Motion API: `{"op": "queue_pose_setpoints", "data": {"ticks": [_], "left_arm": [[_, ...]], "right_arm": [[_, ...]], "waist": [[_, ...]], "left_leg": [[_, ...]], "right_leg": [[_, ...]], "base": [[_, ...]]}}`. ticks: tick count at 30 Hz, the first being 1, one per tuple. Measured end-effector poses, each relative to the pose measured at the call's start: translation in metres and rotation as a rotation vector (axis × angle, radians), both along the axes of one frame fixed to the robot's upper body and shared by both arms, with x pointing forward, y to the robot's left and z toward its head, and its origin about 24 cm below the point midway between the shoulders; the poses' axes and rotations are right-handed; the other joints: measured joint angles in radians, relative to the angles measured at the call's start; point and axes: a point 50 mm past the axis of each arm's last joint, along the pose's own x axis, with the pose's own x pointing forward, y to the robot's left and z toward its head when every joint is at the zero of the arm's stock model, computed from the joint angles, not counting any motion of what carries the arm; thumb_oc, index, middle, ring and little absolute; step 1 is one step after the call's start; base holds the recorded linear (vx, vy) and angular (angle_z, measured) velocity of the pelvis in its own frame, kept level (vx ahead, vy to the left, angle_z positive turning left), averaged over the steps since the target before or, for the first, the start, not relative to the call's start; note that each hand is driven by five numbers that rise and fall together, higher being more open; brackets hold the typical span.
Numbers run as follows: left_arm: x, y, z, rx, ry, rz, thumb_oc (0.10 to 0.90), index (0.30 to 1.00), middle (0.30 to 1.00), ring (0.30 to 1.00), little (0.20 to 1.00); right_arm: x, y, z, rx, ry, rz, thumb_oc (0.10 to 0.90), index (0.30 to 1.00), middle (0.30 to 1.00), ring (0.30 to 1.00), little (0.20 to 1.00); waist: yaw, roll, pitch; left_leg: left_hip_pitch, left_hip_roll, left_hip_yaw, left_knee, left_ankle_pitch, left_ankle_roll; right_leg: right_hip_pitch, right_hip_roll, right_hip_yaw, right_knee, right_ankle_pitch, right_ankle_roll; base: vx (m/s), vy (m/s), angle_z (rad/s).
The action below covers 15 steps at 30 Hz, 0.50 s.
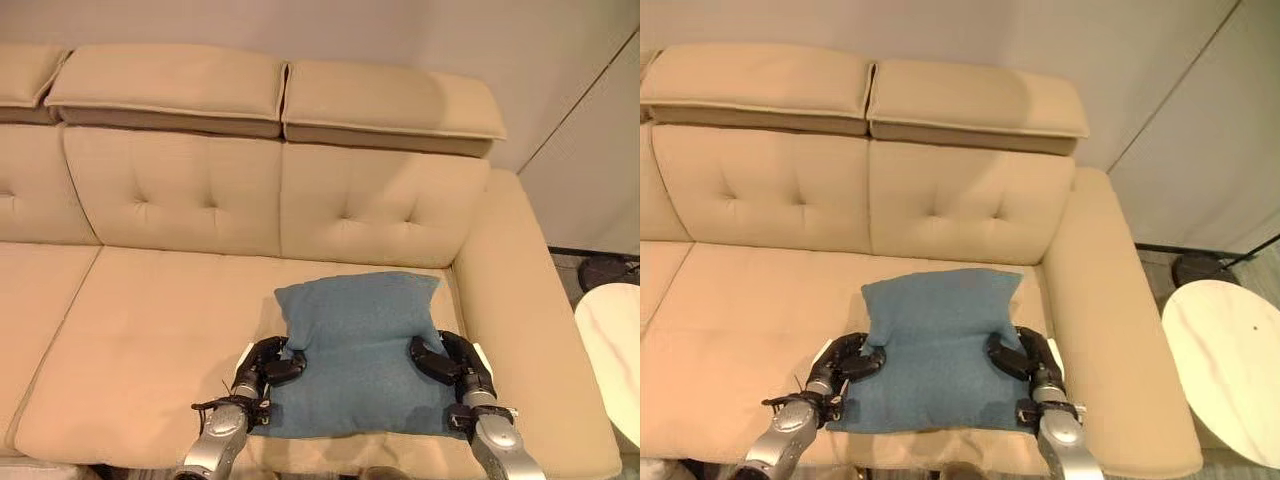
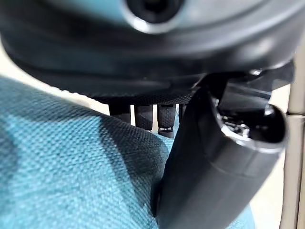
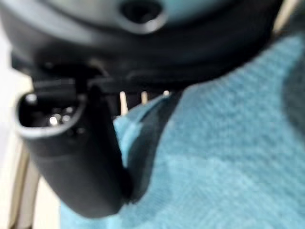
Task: Pick up all the scattered cushions and arrange them neatly on the sofa.
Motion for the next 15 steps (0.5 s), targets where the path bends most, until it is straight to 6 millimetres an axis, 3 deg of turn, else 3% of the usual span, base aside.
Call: {"op": "queue_pose_setpoints", "data": {"ticks": [2, 4, 7, 12, 15], "left_arm": [[0.003, 0.010, 0.006, 0.023, -0.025, 0.009, 0.400, 0.300, 0.300, 0.300, 0.300], [0.003, 0.017, 0.008, 0.032, -0.031, 0.034, 0.400, 0.300, 0.300, 0.300, 0.300], [0.002, 0.026, 0.009, 0.052, -0.030, 0.063, 0.400, 0.300, 0.300, 0.300, 0.300], [-0.009, 0.027, 0.001, 0.048, 0.005, 0.074, 0.400, 0.300, 0.300, 0.300, 0.300], [-0.016, 0.022, -0.004, 0.024, 0.026, 0.081, 0.400, 0.300, 0.300, 0.300, 0.300]], "right_arm": [[0.002, 0.009, 0.000, 0.025, -0.007, 0.012, 0.400, 0.300, 0.300, 0.300, 0.300], [0.004, 0.019, -0.001, 0.051, -0.010, 0.022, 0.400, 0.300, 0.300, 0.300, 0.300], [0.005, 0.029, -0.003, 0.069, -0.010, 0.041, 0.400, 0.300, 0.300, 0.300, 0.300], [0.005, 0.027, -0.004, 0.053, -0.002, 0.049, 0.400, 0.300, 0.300, 0.300, 0.300], [0.003, 0.023, -0.005, 0.029, 0.009, 0.055, 0.400, 0.300, 0.300, 0.300, 0.300]], "waist": [[0.004, 0.000, 0.000], [0.033, 0.001, -0.001], [0.051, -0.003, -0.003], [0.053, -0.003, -0.004], [0.052, -0.006, -0.007]], "left_leg": [[0.000, -0.021, 0.014, 0.000, -0.001, 0.002], [0.005, -0.022, 0.049, 0.000, -0.008, 0.012], [0.000, -0.028, 0.082, 0.000, -0.011, 0.017], [-0.015, -0.011, 0.107, 0.000, 0.004, 0.030], [-0.035, 0.006, 0.098, 0.000, 0.024, 0.017]], "right_leg": [[-0.006, -0.027, 0.011, -0.002, 0.013, 0.025], [-0.021, -0.030, 0.051, 0.000, 0.025, 0.045], [-0.052, -0.045, 0.075, 0.010, 0.028, 0.052], [-0.098, -0.029, 0.081, 0.062, 0.028, 0.053], [-0.104, -0.018, 0.049, 0.029, 0.031, 0.047]], "base": [[-0.01, 0.218, -0.22], [-0.03, 0.118, -0.48], [-0.04, 0.074, -0.35], [-0.12, -0.012, -0.18], [-0.09, -0.133, 0.03]]}}
